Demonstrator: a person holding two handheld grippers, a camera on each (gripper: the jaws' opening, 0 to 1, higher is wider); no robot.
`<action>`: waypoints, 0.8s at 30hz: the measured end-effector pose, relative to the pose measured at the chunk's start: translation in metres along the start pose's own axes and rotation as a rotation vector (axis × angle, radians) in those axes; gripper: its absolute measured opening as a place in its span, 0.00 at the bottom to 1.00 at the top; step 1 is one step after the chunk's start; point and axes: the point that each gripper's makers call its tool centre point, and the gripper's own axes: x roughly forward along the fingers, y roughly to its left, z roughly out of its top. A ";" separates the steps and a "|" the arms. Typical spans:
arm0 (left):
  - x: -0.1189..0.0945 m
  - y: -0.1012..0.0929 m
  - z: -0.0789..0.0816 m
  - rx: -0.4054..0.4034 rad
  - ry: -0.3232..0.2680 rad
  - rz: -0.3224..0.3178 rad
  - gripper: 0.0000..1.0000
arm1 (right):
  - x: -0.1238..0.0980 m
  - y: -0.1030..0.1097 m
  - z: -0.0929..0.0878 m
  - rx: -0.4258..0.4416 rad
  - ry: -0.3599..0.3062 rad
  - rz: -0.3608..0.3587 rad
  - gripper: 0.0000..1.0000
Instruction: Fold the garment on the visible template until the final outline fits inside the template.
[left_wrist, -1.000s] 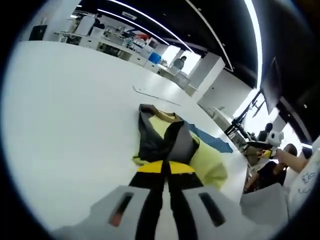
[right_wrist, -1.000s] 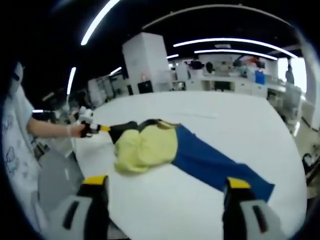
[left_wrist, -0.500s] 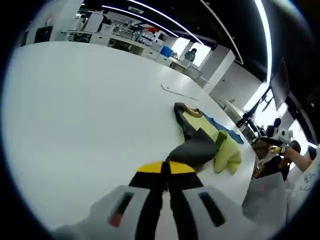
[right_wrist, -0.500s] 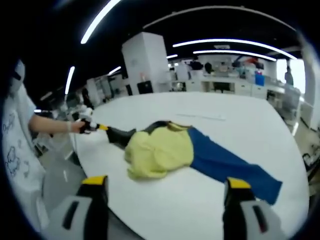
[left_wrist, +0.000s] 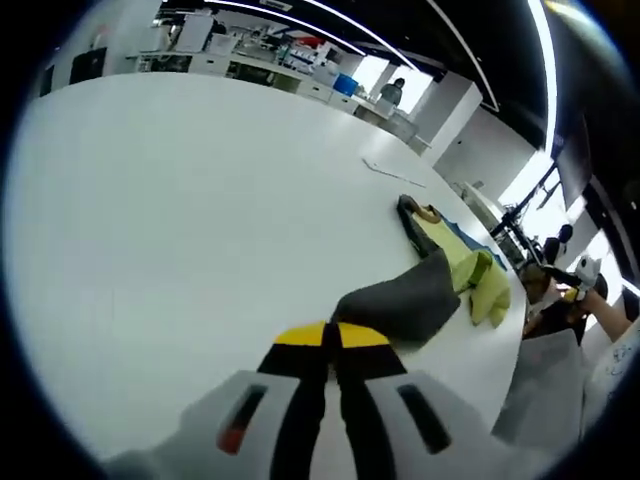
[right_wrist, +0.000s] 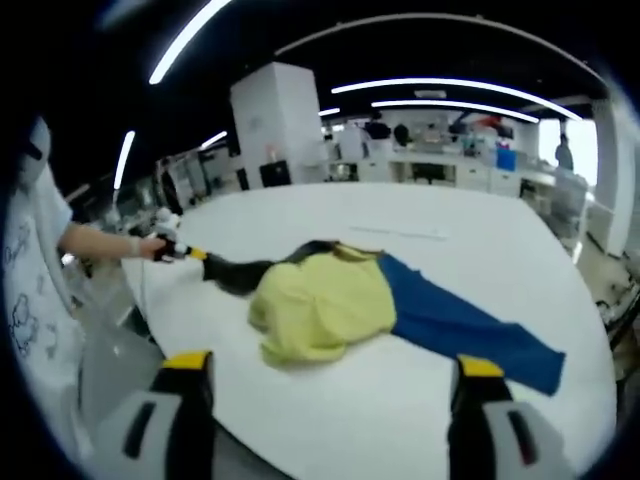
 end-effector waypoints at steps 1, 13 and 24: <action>-0.001 0.004 0.000 0.003 0.008 0.010 0.00 | 0.001 0.001 0.000 0.003 0.002 -0.002 0.99; -0.017 0.086 0.029 0.022 0.011 0.122 0.00 | 0.017 0.008 -0.001 0.019 0.018 -0.017 0.99; -0.008 0.131 0.040 -0.001 0.116 0.242 0.00 | 0.022 0.009 -0.002 0.030 0.041 -0.025 0.99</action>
